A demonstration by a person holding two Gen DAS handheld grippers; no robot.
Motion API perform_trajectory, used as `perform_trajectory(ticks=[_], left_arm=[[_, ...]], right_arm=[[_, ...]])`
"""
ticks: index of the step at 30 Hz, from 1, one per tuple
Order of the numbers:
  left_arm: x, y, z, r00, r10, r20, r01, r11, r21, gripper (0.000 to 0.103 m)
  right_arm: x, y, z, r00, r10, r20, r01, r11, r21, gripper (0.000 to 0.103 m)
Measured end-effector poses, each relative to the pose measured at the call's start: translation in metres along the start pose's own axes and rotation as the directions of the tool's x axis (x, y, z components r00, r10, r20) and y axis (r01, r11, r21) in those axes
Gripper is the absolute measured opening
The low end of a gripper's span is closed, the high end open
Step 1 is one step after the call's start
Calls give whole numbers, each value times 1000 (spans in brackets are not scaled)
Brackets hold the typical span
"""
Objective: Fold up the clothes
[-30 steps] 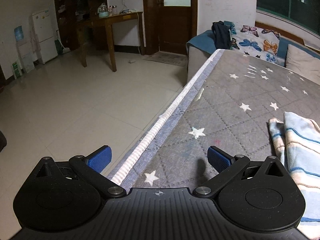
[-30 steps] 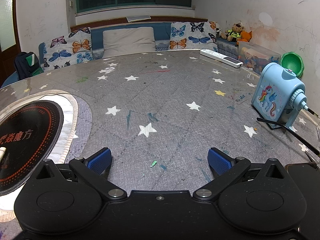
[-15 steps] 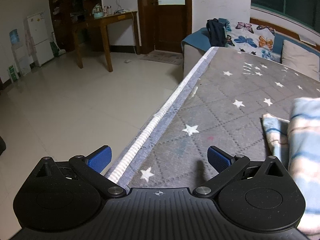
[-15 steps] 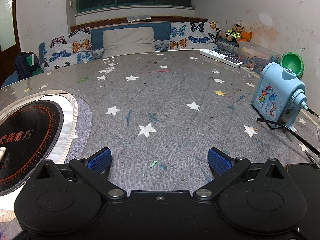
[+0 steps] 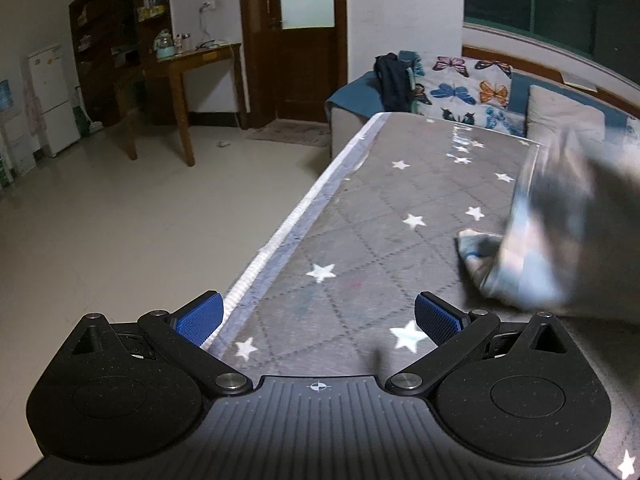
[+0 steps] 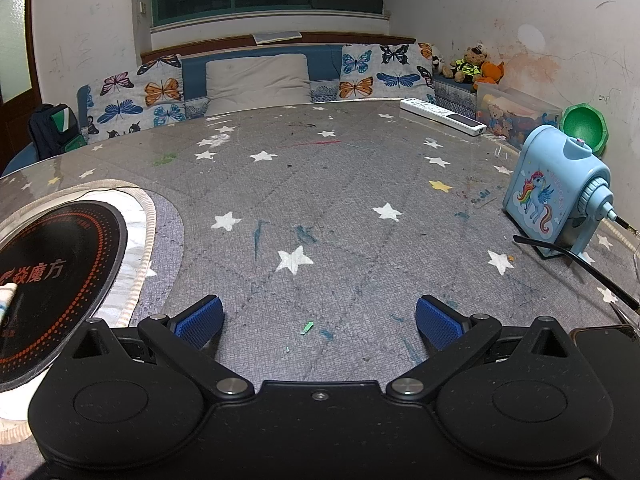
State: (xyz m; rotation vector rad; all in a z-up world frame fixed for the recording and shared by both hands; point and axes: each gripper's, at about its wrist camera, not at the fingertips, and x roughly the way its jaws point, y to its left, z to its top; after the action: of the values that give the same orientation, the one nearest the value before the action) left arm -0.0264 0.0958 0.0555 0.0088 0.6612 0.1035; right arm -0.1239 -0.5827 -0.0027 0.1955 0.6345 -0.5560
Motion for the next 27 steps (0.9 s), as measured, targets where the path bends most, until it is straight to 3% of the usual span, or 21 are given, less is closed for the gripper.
perform_trajectory(ticks=[27], left_arm=[[-42,-78,-6,999,-36,16,33,984,174,103]], right_arm=[[0,0,0,1000,0,0,0,1000,0,103]])
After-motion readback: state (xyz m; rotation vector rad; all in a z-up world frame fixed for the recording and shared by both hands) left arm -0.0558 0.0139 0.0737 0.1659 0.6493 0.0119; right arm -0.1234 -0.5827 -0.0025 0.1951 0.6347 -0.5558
